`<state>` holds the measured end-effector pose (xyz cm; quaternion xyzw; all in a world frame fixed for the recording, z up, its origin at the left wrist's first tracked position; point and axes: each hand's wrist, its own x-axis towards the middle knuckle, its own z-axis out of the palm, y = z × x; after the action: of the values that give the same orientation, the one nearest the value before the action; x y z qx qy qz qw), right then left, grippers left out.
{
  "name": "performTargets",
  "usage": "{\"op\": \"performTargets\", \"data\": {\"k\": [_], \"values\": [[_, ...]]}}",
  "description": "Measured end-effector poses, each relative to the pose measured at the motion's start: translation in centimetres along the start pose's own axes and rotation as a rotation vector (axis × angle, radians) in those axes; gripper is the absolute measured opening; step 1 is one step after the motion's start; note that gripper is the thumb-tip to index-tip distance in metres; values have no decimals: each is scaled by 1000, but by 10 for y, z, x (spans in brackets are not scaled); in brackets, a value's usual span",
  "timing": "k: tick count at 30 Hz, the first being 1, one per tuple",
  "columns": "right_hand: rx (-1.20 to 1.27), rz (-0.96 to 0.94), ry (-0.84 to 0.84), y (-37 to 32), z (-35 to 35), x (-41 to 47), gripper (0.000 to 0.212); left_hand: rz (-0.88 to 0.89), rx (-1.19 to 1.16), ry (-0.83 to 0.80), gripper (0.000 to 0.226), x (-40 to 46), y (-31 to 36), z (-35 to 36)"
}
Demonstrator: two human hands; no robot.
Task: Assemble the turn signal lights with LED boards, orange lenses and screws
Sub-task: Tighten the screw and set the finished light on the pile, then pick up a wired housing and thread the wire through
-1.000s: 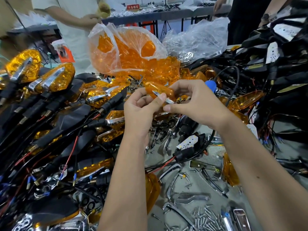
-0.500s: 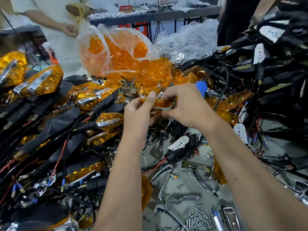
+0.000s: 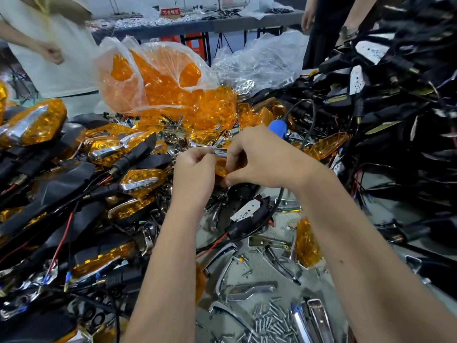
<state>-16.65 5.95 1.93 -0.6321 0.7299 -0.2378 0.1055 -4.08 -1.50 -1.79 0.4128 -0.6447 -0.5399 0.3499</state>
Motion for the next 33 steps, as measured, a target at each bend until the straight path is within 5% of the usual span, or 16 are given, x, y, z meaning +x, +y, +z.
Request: {"op": "performTargets", "data": {"k": [3,11,20,26,29,33], "values": [[29,27,-77,2,-2,-9,17,102,219,-64,47,-4,2,2],[128,39,-154,5,-3,-27,12,275,616,-60,39,-3,-3,0],[178,235,327,57,-29,-65,15,467,688,132,16,-12,21,48],[-303,550,932,103,-51,-105,14,498,462,-94,18,-34,53,128],[-389,686,885,119,-57,-119,40,427,357,-223,22,-42,58,164],[-370,673,891,124,-59,-124,45,342,279,-270,22,-42,54,193]]}}
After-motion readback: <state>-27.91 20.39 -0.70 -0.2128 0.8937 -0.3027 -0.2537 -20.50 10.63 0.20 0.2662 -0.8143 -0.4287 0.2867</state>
